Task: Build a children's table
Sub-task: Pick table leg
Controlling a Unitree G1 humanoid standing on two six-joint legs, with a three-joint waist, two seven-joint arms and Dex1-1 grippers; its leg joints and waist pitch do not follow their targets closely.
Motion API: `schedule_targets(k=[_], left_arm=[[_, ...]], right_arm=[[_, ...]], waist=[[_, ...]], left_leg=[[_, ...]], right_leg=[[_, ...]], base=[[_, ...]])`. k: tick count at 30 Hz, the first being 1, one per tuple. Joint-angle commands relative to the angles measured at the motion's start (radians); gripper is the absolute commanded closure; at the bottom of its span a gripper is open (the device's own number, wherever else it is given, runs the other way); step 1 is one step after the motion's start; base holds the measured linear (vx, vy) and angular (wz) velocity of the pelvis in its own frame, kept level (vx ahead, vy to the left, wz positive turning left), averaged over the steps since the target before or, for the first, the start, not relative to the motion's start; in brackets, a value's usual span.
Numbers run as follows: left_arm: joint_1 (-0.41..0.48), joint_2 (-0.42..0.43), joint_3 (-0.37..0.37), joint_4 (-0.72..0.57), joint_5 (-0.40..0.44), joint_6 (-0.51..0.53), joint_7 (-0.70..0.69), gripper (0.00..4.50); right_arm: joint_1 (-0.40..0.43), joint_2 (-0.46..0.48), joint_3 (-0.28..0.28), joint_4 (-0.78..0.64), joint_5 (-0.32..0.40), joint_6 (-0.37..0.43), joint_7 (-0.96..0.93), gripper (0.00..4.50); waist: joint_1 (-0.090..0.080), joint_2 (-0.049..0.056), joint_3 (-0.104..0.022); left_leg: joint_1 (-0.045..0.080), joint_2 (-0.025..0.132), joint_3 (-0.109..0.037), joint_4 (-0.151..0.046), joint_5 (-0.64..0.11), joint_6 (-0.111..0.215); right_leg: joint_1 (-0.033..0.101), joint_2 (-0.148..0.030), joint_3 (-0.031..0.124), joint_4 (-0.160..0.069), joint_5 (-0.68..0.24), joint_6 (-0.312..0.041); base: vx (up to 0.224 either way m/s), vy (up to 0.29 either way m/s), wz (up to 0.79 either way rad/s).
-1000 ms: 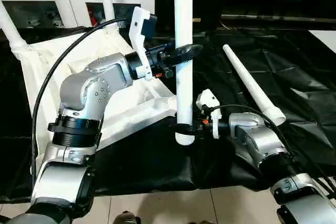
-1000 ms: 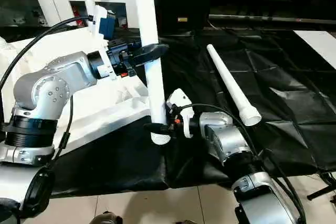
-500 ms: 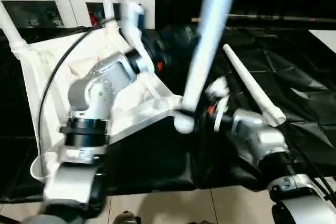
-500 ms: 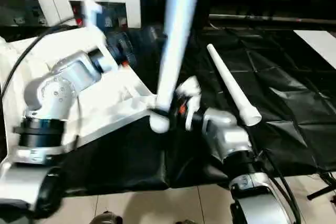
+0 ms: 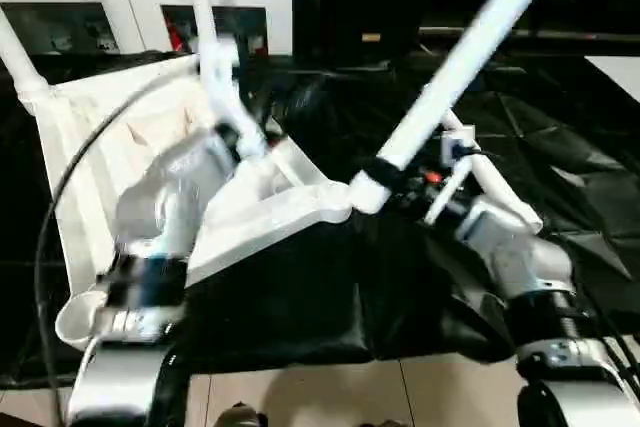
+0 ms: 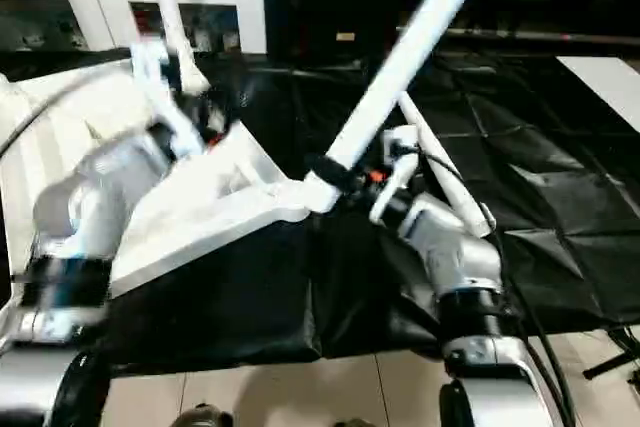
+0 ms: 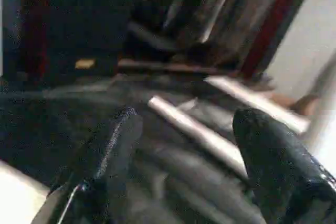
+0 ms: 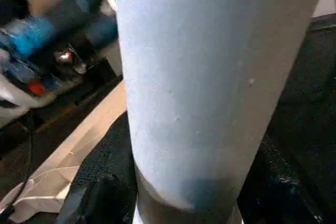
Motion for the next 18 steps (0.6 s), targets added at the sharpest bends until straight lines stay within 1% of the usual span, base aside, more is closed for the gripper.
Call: schedule_targets(k=[1, 2, 3, 4, 5, 6, 7, 9, 10, 11, 12, 13, 15, 16, 17, 18], left_arm=[[-0.006, 0.013, -0.037, -0.021, 0.037, 0.009, 0.032, 1.20], [-0.010, 0.010, -0.037, -0.015, 0.039, 0.006, 0.038, 1.20], [-0.012, 0.008, -0.037, -0.011, 0.039, 0.004, 0.039, 1.20], [-0.015, 0.009, -0.041, 0.001, 0.055, -0.009, 0.047, 1.20], [-0.010, 0.027, -0.060, 0.012, 0.089, -0.032, 0.046, 1.20], [-0.005, 0.039, -0.073, 0.020, 0.113, -0.048, 0.044, 1.20], [0.007, 0.059, -0.097, 0.027, 0.156, -0.075, 0.039, 1.20], [0.029, 0.093, -0.136, 0.031, 0.213, -0.115, 0.020, 1.20], [0.064, 0.145, -0.195, 0.034, 0.274, -0.171, -0.019, 1.20], [0.065, 0.148, -0.198, 0.034, 0.276, -0.174, -0.022, 1.20], [0.075, 0.162, -0.214, 0.036, 0.290, -0.190, -0.035, 1.20], [0.088, 0.177, -0.234, 0.045, 0.289, -0.209, -0.080, 1.20], [0.093, 0.184, -0.246, 0.053, 0.277, -0.205, -0.124, 1.20], [0.105, 0.207, -0.286, 0.071, 0.280, -0.202, -0.199, 1.20], [0.105, 0.207, -0.286, 0.071, 0.280, -0.202, -0.199, 1.20], [0.109, 0.217, -0.311, 0.086, 0.286, -0.207, -0.242, 1.20]], right_arm=[[0.009, -0.012, 0.034, -0.058, -0.010, 0.021, 0.018, 2.57], [0.010, -0.010, 0.040, -0.062, -0.012, 0.022, 0.016, 2.57], [0.010, -0.009, 0.042, -0.063, -0.013, 0.022, 0.013, 2.57], [0.007, -0.008, 0.055, -0.060, -0.037, 0.011, -0.004, 2.57], [0.002, -0.011, 0.081, -0.039, -0.093, -0.025, -0.031, 2.57], [-0.002, -0.014, 0.100, -0.024, -0.133, -0.051, -0.051, 2.57], [-0.008, -0.013, 0.106, -0.006, -0.168, -0.070, -0.090, 2.57], [-0.015, -0.014, 0.110, 0.017, -0.211, -0.108, -0.142, 2.57], [-0.022, -0.006, 0.098, 0.027, -0.228, -0.151, -0.192, 2.57], [-0.022, -0.005, 0.097, 0.027, -0.229, -0.154, -0.195, 2.57], [-0.023, -0.003, 0.093, 0.026, -0.233, -0.166, -0.210, 2.57], [-0.027, -0.003, 0.088, 0.025, -0.232, -0.161, -0.224, 2.57], [-0.031, -0.005, 0.083, 0.029, -0.232, -0.158, -0.237, 2.57], [-0.024, -0.006, 0.095, 0.030, -0.251, -0.177, -0.232, 2.57], [-0.024, -0.006, 0.095, 0.030, -0.251, -0.177, -0.232, 2.57], [-0.022, -0.004, 0.094, 0.039, -0.258, -0.186, -0.239, 2.57]], waist=[[0.001, 0.003, -0.089], [0.001, -0.001, -0.089], [0.001, 0.001, -0.088], [0.002, 0.001, -0.088], [0.002, 0.004, -0.087], [0.000, 0.002, -0.086], [-0.001, 0.001, -0.086], [-0.002, 0.003, -0.085], [-0.002, 0.000, -0.085], [0.001, -0.001, -0.086], [-0.003, 0.002, -0.087], [-0.003, 0.001, -0.087], [-0.003, 0.006, -0.088], [0.000, 0.012, -0.088], [0.000, 0.014, -0.088], [0.000, 0.017, -0.087]], left_leg=[[0.018, 0.032, -0.009, -0.069, -0.184, 0.007], [0.019, 0.032, -0.008, -0.069, -0.184, 0.008], [0.017, 0.031, -0.009, -0.070, -0.184, 0.005], [0.019, 0.031, -0.008, -0.069, -0.191, 0.002], [0.018, 0.031, -0.009, -0.069, -0.194, 0.001], [0.015, 0.030, -0.010, -0.071, -0.195, -0.007], [0.018, 0.030, -0.009, -0.071, -0.204, -0.015], [0.019, 0.029, -0.010, -0.073, -0.212, -0.023], [0.019, 0.030, -0.011, -0.074, -0.213, -0.026], [0.019, 0.031, -0.012, -0.074, -0.211, -0.024], [0.017, 0.031, -0.012, -0.075, -0.206, -0.026], [0.021, 0.031, -0.010, -0.074, -0.202, -0.025], [0.021, 0.030, -0.009, -0.074, -0.193, -0.022], [0.023, 0.031, -0.008, -0.074, -0.199, -0.023], [0.022, 0.031, -0.008, -0.074, -0.205, -0.023], [0.023, 0.030, -0.009, -0.075, -0.218, -0.027]], right_leg=[[0.057, -0.063, 0.039, -0.071, -0.261, -0.164], [0.057, -0.062, 0.039, -0.073, -0.265, -0.162], [0.058, -0.064, 0.039, -0.073, -0.274, -0.162], [0.055, -0.065, 0.040, -0.075, -0.289, -0.159], [0.055, -0.066, 0.040, -0.076, -0.297, -0.158], [0.055, -0.065, 0.039, -0.077, -0.312, -0.145], [0.052, -0.065, 0.040, -0.079, -0.324, -0.136], [0.050, -0.065, 0.041, -0.080, -0.344, -0.125], [0.051, -0.067, 0.041, -0.080, -0.348, -0.121], [0.050, -0.070, 0.041, -0.082, -0.352, -0.119], [0.050, -0.067, 0.042, -0.077, -0.341, -0.115], [0.047, -0.065, 0.043, -0.077, -0.318, -0.122], [0.047, -0.064, 0.044, -0.071, -0.281, -0.142], [0.045, -0.065, 0.044, -0.070, -0.264, -0.157], [0.046, -0.065, 0.044, -0.070, -0.261, -0.160], [0.046, -0.065, 0.044, -0.070, -0.262, -0.162]], base=[[0.000, 0.000, 0.00], [0.000, 0.000, 0.00], [0.000, 0.000, 0.00], [0.000, 0.000, 0.00], [0.000, 0.000, 0.00], [0.000, 0.000, 0.00], [0.000, 0.000, 0.00], [0.000, 0.000, 0.00], [0.000, 0.000, 0.00], [0.000, 0.000, 0.00], [0.000, 0.000, 0.00], [0.000, 0.000, 0.00], [0.000, 0.000, 0.00], [0.000, 0.000, 0.00], [0.000, 0.000, 0.00], [0.000, 0.000, 0.00]])
